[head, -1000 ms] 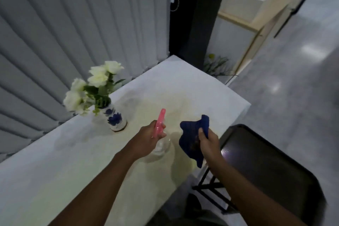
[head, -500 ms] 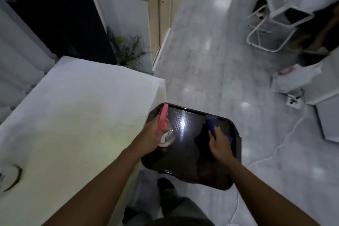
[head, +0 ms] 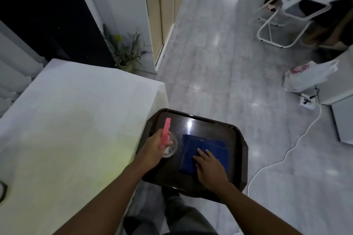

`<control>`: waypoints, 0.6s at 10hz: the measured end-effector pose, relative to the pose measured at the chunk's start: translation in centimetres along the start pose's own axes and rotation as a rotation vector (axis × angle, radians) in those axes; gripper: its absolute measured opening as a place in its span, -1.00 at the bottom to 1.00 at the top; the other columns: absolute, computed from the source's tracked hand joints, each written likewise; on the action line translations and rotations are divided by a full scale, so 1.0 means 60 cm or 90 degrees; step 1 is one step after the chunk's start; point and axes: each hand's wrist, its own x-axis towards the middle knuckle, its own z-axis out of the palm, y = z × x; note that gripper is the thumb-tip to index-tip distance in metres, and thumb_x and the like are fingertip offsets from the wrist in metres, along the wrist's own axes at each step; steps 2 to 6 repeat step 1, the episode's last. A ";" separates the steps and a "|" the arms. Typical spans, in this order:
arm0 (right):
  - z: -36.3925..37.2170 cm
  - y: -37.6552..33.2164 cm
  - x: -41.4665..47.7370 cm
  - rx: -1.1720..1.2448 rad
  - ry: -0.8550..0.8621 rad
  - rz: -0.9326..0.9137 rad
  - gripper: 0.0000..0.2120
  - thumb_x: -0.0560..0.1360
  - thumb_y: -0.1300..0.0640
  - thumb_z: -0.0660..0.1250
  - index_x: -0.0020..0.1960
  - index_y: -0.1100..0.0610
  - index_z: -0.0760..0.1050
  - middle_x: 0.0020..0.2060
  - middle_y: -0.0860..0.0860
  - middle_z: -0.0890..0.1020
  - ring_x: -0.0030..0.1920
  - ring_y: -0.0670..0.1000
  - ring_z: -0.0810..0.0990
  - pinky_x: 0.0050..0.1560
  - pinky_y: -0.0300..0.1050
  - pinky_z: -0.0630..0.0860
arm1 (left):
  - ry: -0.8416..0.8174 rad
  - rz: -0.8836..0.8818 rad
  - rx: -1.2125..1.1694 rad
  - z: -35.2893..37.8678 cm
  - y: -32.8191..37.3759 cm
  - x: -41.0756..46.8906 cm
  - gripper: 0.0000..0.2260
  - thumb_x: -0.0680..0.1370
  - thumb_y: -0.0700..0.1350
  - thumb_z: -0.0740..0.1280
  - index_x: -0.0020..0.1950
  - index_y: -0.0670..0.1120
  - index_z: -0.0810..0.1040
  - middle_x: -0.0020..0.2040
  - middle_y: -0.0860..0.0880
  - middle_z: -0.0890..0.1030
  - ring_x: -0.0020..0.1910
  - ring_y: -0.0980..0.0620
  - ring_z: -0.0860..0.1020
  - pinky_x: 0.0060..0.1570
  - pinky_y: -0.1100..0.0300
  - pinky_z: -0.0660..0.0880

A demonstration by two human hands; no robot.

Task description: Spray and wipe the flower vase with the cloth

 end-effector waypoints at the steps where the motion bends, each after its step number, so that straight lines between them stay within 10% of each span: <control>1: -0.028 -0.012 0.014 0.078 0.061 0.029 -0.68 0.60 0.05 0.20 0.31 -0.02 0.54 0.34 -0.01 0.58 0.33 0.09 0.52 0.26 0.07 0.52 | -0.040 -0.014 0.016 -0.006 0.001 -0.001 -0.66 0.57 -0.02 0.40 0.33 0.03 0.49 0.27 0.08 0.59 0.23 0.04 0.60 0.28 0.01 0.53; 6: -0.028 -0.012 0.014 0.078 0.061 0.029 -0.68 0.60 0.05 0.20 0.31 -0.02 0.54 0.34 -0.01 0.58 0.33 0.09 0.52 0.26 0.07 0.52 | -0.040 -0.014 0.016 -0.006 0.001 -0.001 -0.66 0.57 -0.02 0.40 0.33 0.03 0.49 0.27 0.08 0.59 0.23 0.04 0.60 0.28 0.01 0.53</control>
